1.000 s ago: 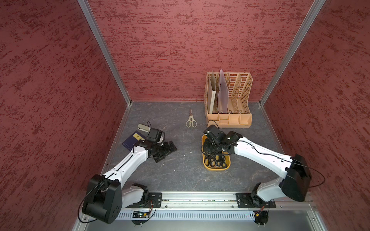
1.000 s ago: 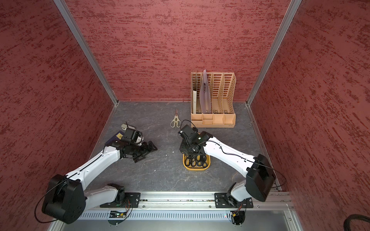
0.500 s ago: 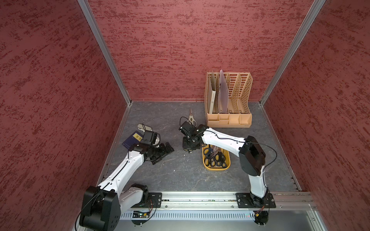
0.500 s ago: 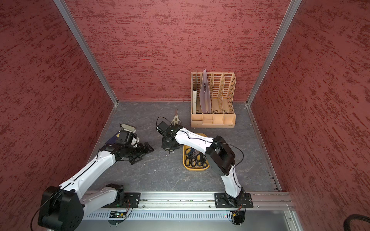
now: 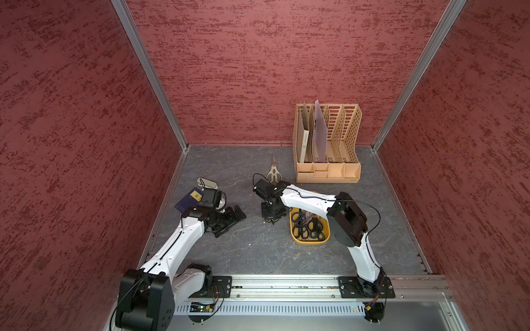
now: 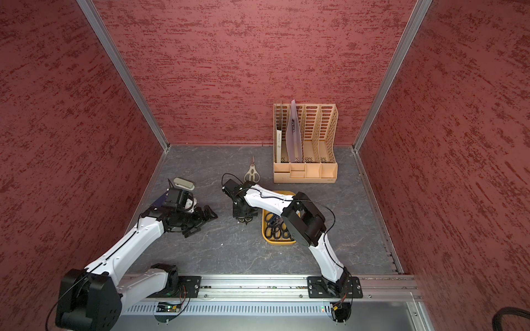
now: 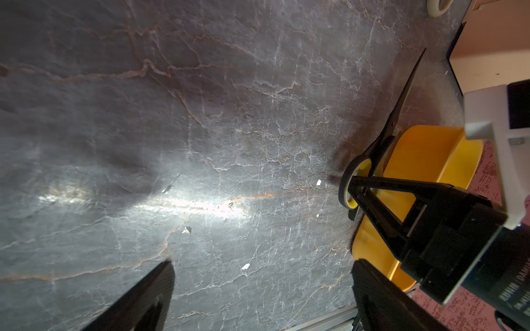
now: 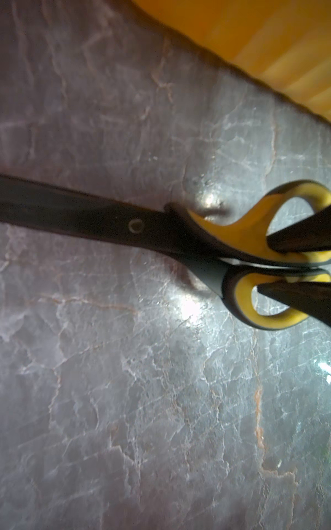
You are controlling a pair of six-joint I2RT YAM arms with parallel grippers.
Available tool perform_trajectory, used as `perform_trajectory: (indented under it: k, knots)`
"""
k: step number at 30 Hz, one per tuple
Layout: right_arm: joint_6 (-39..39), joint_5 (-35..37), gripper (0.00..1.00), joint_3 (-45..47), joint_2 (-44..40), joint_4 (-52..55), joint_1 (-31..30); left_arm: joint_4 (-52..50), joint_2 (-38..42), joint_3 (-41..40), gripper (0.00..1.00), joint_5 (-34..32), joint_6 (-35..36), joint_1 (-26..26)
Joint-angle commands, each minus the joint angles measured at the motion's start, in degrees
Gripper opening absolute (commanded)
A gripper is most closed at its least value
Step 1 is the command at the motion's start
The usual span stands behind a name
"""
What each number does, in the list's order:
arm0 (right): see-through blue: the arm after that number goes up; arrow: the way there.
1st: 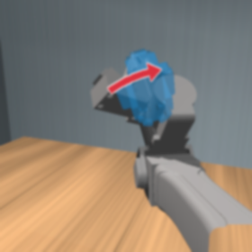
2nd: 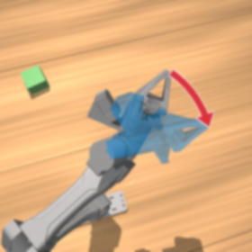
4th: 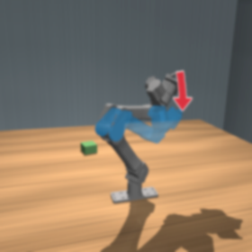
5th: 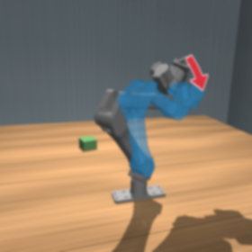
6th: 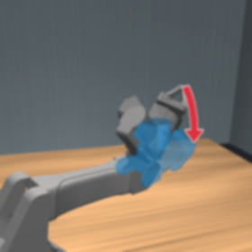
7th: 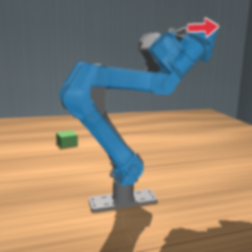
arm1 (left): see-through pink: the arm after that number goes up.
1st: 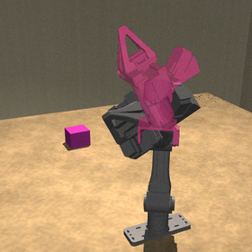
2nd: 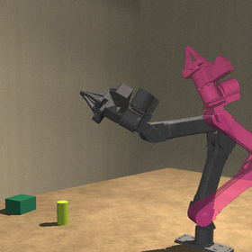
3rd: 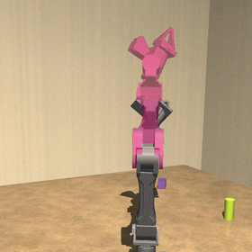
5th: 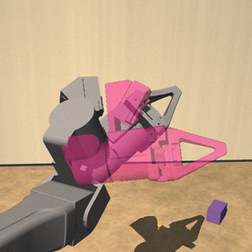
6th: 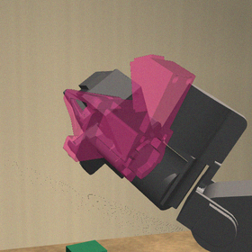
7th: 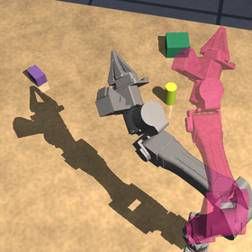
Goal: Take the scissors out of the storage box
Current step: Place the scissors at the center of the board.
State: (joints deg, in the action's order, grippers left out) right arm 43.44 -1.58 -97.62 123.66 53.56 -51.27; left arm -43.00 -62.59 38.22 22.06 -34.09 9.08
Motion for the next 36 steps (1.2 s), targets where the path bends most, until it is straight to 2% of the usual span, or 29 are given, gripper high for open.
perform_trajectory:
  k: [1, 19, 29, 36]
  knots:
    - [-0.34, 1.85, 0.18, 1.05, 0.81, -0.24, 0.43, -0.83, -0.17, -0.42, 1.00, 0.43, 1.56, -0.81]
    - [-0.62, 1.58, 0.31, 2.80, 0.11, -0.96, 1.09, -1.21, 0.92, -0.56, 1.00, 0.17, 1.30, -1.22]
    - [-1.50, 3.92, 0.37, 1.45, -9.90, 2.82, 1.21, -0.50, -0.74, 1.13, 1.00, 1.65, 0.94, -1.17]
    - [0.63, 5.91, 0.45, 7.65, -19.22, 6.31, 2.06, 1.93, -3.27, 2.86, 1.00, 2.80, -0.13, -0.06]
